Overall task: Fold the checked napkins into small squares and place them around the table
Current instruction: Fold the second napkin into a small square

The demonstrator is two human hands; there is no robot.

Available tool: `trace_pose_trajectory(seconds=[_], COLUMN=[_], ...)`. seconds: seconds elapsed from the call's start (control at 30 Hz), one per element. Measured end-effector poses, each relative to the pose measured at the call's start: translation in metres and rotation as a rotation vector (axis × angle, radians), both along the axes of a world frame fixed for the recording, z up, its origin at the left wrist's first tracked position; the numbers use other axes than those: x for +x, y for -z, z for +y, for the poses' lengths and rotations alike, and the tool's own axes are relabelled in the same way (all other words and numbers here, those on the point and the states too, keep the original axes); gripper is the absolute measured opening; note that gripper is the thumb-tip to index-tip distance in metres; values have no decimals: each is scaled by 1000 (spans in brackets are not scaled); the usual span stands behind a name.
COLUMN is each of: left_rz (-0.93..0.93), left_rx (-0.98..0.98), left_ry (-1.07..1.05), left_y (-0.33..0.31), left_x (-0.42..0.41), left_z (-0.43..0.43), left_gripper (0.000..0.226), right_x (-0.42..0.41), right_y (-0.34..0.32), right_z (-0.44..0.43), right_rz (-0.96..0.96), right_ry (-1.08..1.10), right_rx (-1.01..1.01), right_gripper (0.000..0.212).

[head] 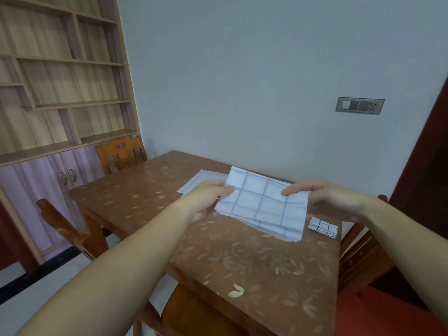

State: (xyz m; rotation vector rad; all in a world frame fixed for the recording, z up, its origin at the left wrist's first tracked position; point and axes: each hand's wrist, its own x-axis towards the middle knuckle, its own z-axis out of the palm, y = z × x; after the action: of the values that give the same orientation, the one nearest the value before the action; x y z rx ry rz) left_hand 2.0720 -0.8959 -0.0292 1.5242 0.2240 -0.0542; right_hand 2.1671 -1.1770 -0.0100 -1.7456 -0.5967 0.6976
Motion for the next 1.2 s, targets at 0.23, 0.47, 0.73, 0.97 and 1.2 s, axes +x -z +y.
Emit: trace_pose_trajectory(seconds=[0.23, 0.47, 0.73, 0.97, 1.2], left_rz=[-98, -112, -205, -283, -523], left_rx=[297, 348, 177, 562, 812], left_ry=[120, 201, 23, 82, -73], left_y=[-18, -22, -10, -12, -13], left_x=[-5, -8, 0, 4, 12], left_z=[-17, -21, -2, -3, -26], left_gripper=[18, 12, 7, 17, 45], right_x=[-11, -29, -33, -29, -35], right_y=[-1, 4, -5, 0, 6], right_z=[24, 62, 69, 74, 87], right_rz=[-424, -366, -344, -396, -692], right_ry=[189, 101, 157, 101, 148], right_rx=[-90, -105, 11, -7, -68], right_gripper=[34, 16, 19, 32, 48])
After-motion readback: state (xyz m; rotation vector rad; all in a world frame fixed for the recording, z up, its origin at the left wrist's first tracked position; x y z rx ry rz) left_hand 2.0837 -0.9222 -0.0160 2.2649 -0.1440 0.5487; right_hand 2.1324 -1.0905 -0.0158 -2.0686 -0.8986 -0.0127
